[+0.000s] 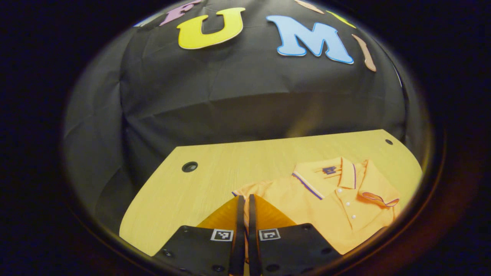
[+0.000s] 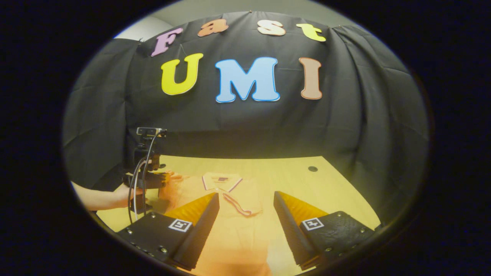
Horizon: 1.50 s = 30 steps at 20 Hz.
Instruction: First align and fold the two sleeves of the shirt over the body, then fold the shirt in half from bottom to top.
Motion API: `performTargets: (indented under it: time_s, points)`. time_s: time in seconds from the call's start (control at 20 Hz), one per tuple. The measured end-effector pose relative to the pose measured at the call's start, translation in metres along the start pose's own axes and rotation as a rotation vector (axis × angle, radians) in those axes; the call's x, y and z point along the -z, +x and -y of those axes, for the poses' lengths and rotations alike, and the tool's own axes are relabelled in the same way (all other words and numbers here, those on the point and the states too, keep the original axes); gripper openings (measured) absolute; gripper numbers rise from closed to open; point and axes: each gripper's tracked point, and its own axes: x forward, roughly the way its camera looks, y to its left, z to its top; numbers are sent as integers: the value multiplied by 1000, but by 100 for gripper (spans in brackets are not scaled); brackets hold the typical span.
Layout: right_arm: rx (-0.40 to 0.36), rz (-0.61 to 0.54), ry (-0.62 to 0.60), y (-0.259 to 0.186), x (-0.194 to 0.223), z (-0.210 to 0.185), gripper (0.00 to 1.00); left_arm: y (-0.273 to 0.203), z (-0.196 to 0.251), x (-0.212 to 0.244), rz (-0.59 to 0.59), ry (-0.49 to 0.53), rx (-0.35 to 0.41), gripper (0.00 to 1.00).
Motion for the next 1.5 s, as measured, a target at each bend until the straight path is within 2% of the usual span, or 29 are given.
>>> performTargets:
  time_s: [0.25, 0.55, 0.75, 0.8, 0.85, 0.9, 0.95, 1.05, 1.1, 1.2, 1.4, 1.5]
  points:
    - [3, 0, 7, -6, 5, 7, 87, -6, 42, 0, -4, 38, 43, 10]
    - [7, -24, 18, -10, 15, 13, 89, -9, 76, 17, -44, 51, 90, 10]
    - [9, -32, 15, -10, 19, 15, 89, -12, 85, 28, -82, 40, 116, 15]
    - [9, -35, 15, -10, 21, 15, 89, -15, 88, 29, -87, 32, 133, 19]
    - [8, -37, 18, -10, 21, 15, 89, -18, 88, 29, -85, 32, 137, 34]
    - [6, -40, 19, -10, 24, 15, 89, -23, 91, 27, -77, 34, 147, 32]
    - [3, -43, 18, -11, 24, 15, 89, -29, 93, 26, -72, 37, 160, 50]
    - [-2, -53, 9, -11, 29, 15, 89, -44, 101, 27, -70, 29, 195, 63]
    - [-5, -60, 8, -11, 33, 15, 89, -52, 103, 27, -66, 22, 207, 73]
    - [-16, -85, 10, -11, 44, 15, 89, -71, 107, 30, -64, 14, 225, 100]
    - [-25, -139, 5, -16, 69, 18, 89, -111, 110, 41, -65, 20, 242, 99]
    - [-31, -166, -4, -19, 82, 20, 93, -131, 111, 48, -69, 3, 248, 99]
